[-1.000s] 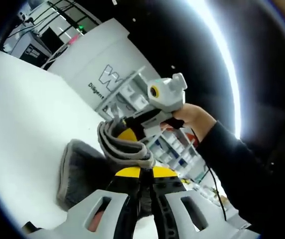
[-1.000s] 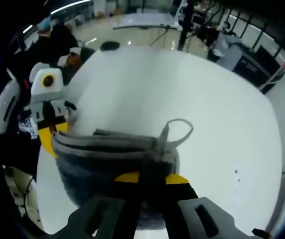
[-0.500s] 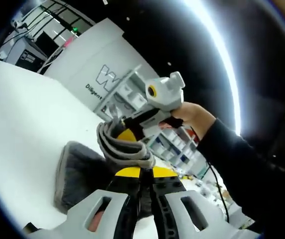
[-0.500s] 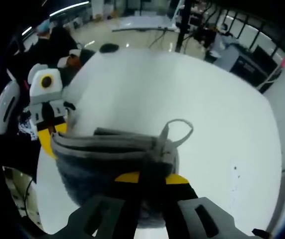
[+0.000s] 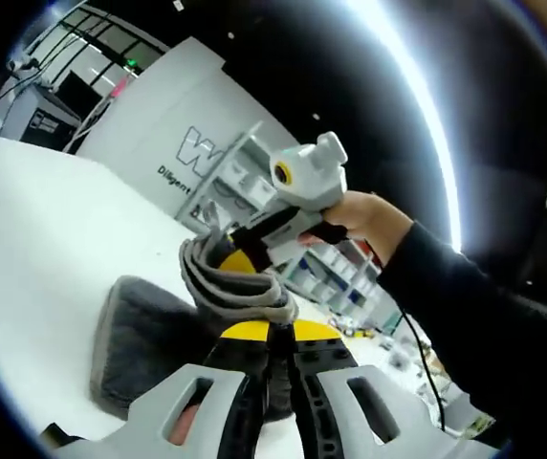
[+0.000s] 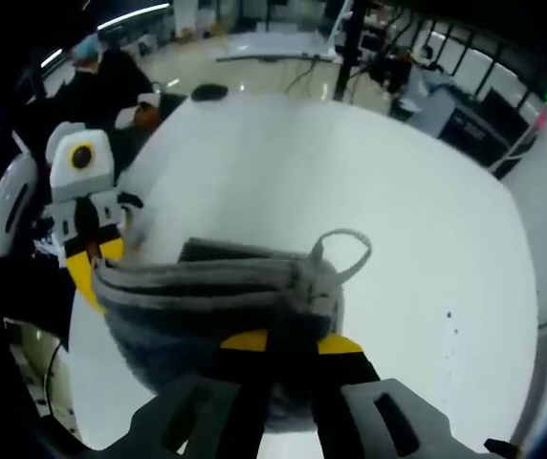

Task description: Open the folded towel by lifting each exposed corner and separating the folded layers until the towel lies flat within the target outline without major curled edges

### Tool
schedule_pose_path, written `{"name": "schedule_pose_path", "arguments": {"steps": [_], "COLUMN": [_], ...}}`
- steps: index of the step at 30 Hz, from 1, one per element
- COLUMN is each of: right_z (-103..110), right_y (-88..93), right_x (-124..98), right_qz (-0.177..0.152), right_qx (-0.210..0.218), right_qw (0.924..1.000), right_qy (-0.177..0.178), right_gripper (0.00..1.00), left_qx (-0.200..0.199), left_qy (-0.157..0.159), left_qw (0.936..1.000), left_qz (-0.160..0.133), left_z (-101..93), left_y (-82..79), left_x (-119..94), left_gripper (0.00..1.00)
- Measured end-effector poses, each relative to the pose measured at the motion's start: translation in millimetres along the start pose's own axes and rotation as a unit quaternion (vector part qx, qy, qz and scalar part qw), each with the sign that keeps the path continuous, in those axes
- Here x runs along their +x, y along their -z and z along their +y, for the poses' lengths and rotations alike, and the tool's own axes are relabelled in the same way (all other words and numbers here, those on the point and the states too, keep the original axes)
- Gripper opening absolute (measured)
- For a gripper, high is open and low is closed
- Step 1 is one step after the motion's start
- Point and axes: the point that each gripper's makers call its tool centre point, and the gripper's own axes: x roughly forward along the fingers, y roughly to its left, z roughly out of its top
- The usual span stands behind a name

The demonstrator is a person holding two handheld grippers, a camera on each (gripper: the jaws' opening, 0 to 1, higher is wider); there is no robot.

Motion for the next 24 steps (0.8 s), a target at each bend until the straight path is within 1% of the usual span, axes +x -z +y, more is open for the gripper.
{"name": "schedule_pose_path", "arguments": {"steps": [5,7,9,11,14,17,21,24], "right_z": [-6.0,-6.6,-2.3,-4.1,-12.1,-15.3,-13.9,-9.9], "right_y": [4.3,5.6,7.3,9.0,10.2,11.3,16.3,21.0], "right_x": [-4.5,-6.0,-6.4,-9.0,-15.4,-18.9,-22.2,-25.3], "right_qz": [-0.001,-0.003,-0.004,-0.004,-0.006,-0.008,-0.007,-0.01], "right_qx": [0.004,0.006,0.008,0.009,0.011,0.012,0.013,0.017], "right_qw": [1.0,1.0,0.9999,0.9999,0.9998,0.9998,0.9997,0.9996], "right_qy": [0.003,0.005,0.007,0.009,0.014,0.017,0.02,0.023], "right_gripper": [0.1,0.1,0.1,0.1,0.11,0.11,0.11,0.11], "left_qx": [0.005,0.006,0.005,0.007,0.008,0.006,0.013,0.028], "left_qy": [0.003,0.005,0.006,0.006,0.007,0.011,0.019,0.024], "left_qw": [1.0,1.0,1.0,0.9999,0.9999,0.9999,0.9997,0.9992], "left_qz": [0.002,0.002,0.003,0.005,0.006,0.007,0.013,0.015], "left_z": [-4.8,-6.4,-7.5,-7.8,-8.8,-11.2,-16.2,-20.6], "left_y": [1.5,2.2,3.2,3.7,3.9,4.6,7.8,9.1], "left_x": [3.3,4.1,4.8,5.5,5.8,6.6,9.3,11.9], "left_gripper": [0.04,0.04,0.04,0.04,0.04,0.04,0.04,0.04]}}
